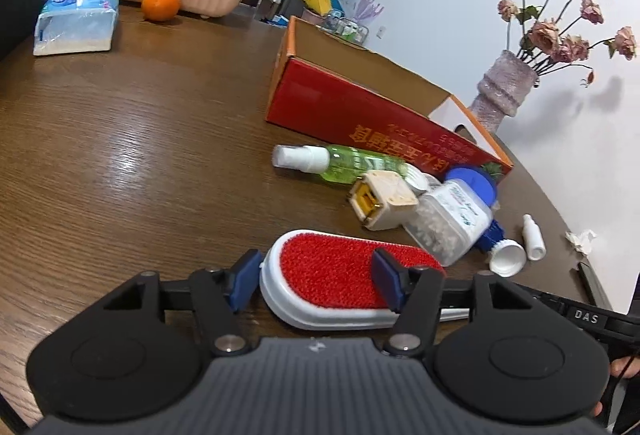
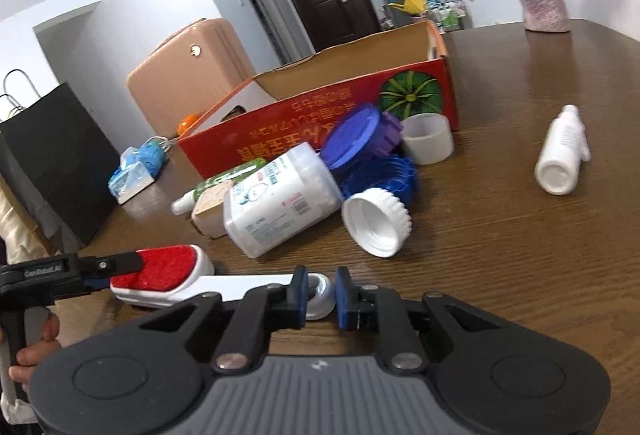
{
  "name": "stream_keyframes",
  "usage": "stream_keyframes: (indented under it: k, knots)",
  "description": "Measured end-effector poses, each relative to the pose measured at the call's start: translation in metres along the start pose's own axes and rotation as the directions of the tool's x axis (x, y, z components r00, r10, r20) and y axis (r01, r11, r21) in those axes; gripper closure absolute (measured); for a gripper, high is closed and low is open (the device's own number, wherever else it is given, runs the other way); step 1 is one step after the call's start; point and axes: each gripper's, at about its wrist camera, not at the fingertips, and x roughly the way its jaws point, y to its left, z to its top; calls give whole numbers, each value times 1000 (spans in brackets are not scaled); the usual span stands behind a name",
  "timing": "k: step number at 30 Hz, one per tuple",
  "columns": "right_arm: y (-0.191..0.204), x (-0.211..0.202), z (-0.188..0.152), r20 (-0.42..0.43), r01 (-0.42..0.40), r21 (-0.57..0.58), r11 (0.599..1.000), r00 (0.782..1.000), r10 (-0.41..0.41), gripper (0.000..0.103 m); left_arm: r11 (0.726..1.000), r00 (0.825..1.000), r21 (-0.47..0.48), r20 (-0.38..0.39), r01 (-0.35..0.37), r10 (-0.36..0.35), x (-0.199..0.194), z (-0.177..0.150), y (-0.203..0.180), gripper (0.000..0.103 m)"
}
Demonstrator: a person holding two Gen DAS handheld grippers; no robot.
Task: Organize rigid objects
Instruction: 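Lift the lint brush with the left tool and lower it into the box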
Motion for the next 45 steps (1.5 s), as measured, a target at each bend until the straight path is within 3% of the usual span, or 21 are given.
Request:
stream_keyframes:
  k: [5,11,17,22,26,30,33,36,39,41,43,45]
  knots:
    - [3,-24,6,66,-6,5,1000,998,6,88,999,997,45,74,28,-31,-15,15,-19,43]
    - [-5,-36,59,171,-14,19,1000,985,10,88,994,989,67,113,92,-99,4,76,-40,43]
    - [-14,3,136,193,3,20,1000,981,-6,88,994,988,54,120,95,-100,55,149,-43,45]
    - [-23,63,174,139,35,18,999,990,-37,88,997,993,67,106,38,-45,98,175,-33,45]
    - [-29,103,183,82,52,-9,999,995,-51,89,995,997,99,75,-2,-5,117,179,-24,45]
    - [-27,116,176,74,44,-79,996,996,-38,91,988,1000,156,15,1,-3,124,166,-19,46]
    - [-12,125,165,78,140,-186,972,989,-128,89,977,998,210,46,-38,29,120,160,-25,44]
    - [-7,122,161,80,136,-216,967,989,-121,87,974,997,225,76,-40,24,109,162,-28,39]
    - [-3,104,162,121,158,-236,959,984,-132,87,958,990,271,124,-92,60,95,158,-35,33]
    - [3,85,159,166,187,-251,950,975,-149,80,942,983,307,162,-134,87,81,148,-40,30]
    - [7,63,154,215,206,-266,942,965,-151,60,927,973,334,203,-174,109,64,133,-44,27]
    - [13,38,144,273,232,-297,926,950,-150,50,909,955,352,263,-223,133,42,114,-49,19]
